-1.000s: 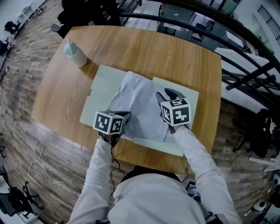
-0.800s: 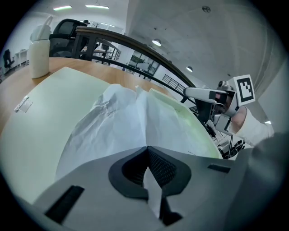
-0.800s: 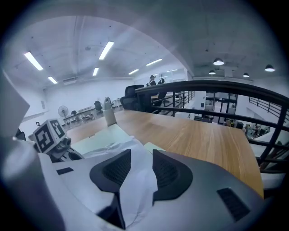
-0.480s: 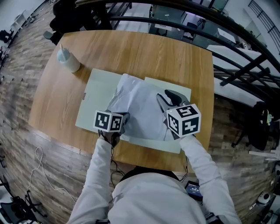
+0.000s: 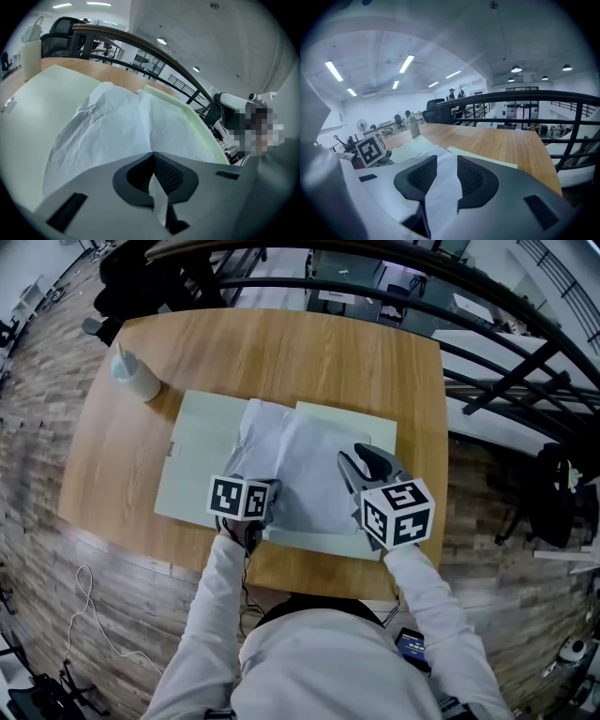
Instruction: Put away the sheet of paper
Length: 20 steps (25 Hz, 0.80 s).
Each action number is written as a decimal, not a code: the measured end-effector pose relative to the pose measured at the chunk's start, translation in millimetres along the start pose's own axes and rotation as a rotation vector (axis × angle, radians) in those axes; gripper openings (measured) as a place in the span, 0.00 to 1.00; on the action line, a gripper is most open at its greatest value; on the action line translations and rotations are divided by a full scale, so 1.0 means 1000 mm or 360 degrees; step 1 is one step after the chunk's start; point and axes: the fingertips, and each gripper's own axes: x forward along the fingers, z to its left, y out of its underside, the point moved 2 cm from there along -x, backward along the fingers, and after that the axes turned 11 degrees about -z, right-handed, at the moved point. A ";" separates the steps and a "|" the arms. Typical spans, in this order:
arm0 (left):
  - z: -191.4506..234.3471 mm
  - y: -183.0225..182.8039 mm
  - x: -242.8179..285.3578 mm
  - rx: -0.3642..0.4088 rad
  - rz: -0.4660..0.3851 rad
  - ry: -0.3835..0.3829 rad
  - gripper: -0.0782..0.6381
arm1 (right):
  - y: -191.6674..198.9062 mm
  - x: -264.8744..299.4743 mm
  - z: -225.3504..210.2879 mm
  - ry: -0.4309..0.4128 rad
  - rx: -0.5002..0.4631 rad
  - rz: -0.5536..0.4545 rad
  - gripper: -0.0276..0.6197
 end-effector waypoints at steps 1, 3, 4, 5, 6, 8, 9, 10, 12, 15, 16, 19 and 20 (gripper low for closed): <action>-0.001 0.000 0.001 0.0003 0.0008 -0.0004 0.13 | 0.001 -0.004 -0.001 0.0012 0.0013 -0.0005 0.29; -0.004 0.001 0.004 0.0005 0.0023 -0.0008 0.13 | 0.003 -0.011 -0.003 0.0032 0.0034 -0.0014 0.29; -0.005 0.001 0.004 0.0006 0.0029 -0.0007 0.13 | 0.004 -0.015 -0.004 0.0040 0.0040 -0.0017 0.28; -0.008 0.002 0.005 0.0009 0.0035 -0.0006 0.13 | 0.006 -0.019 -0.004 0.0044 0.0043 -0.0019 0.28; -0.010 0.002 0.005 0.0012 0.0040 -0.0004 0.13 | 0.007 -0.023 -0.003 0.0047 0.0046 -0.0021 0.28; -0.013 0.003 0.007 0.0020 0.0045 0.0000 0.13 | 0.012 -0.029 -0.002 0.0053 0.0055 -0.0025 0.28; -0.015 0.004 0.008 0.0025 0.0044 0.0002 0.13 | 0.014 -0.032 -0.002 0.0057 0.0062 -0.0029 0.28; -0.017 0.004 0.009 0.0029 0.0044 0.0004 0.13 | 0.016 -0.035 -0.001 0.0061 0.0071 -0.0034 0.28; -0.019 0.005 0.011 0.0035 0.0046 0.0007 0.13 | 0.018 -0.040 -0.001 0.0072 0.0093 -0.0042 0.28; -0.024 0.006 0.012 0.0044 0.0051 0.0015 0.13 | 0.022 -0.049 -0.001 0.0087 0.0113 -0.0050 0.27; -0.025 0.006 0.013 0.0049 0.0053 0.0019 0.13 | 0.023 -0.051 0.000 0.0091 0.0114 -0.0053 0.27; -0.028 0.007 0.014 0.0079 0.0063 0.0023 0.13 | 0.023 -0.056 0.003 0.0097 0.0113 -0.0069 0.27; -0.028 0.007 0.015 0.0096 0.0069 0.0023 0.13 | 0.023 -0.058 0.004 0.0095 0.0117 -0.0075 0.27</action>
